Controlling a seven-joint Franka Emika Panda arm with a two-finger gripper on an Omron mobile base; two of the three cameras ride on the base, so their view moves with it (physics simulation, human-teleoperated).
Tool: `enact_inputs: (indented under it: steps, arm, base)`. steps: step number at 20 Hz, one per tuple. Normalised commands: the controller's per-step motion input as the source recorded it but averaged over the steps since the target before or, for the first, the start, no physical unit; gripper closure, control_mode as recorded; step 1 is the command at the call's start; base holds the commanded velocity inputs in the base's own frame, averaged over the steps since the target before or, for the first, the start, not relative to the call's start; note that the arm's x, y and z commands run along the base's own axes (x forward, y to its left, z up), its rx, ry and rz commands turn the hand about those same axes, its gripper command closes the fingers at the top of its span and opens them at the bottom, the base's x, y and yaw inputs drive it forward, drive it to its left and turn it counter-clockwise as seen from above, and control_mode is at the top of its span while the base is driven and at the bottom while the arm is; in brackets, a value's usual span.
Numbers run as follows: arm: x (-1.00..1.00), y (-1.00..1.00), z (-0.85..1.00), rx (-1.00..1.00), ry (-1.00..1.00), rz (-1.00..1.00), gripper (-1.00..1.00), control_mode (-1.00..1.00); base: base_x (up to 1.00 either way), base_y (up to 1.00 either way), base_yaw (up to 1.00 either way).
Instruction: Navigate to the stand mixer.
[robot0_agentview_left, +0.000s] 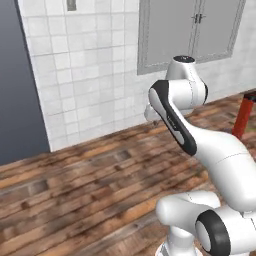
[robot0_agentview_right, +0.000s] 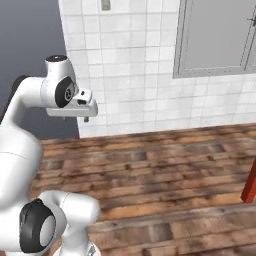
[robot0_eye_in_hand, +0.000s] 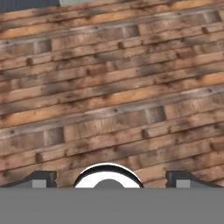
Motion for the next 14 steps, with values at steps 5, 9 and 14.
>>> enact_inputs:
  steps: [5,9,14]
  arm:
    - [0.0,0.0,0.0,0.0,0.0,0.0,-1.0,1.0]
    - [0.0,0.0,0.0,0.0,0.0,0.0,-1.0,1.0]
    - [0.0,0.0,0.0,0.0,0.0,0.0,-1.0,1.0]
  base:
    - [0.1,-0.3,-0.74]
    - [0.08,-0.3,-0.72]
    - [0.07,-0.31,-0.7]
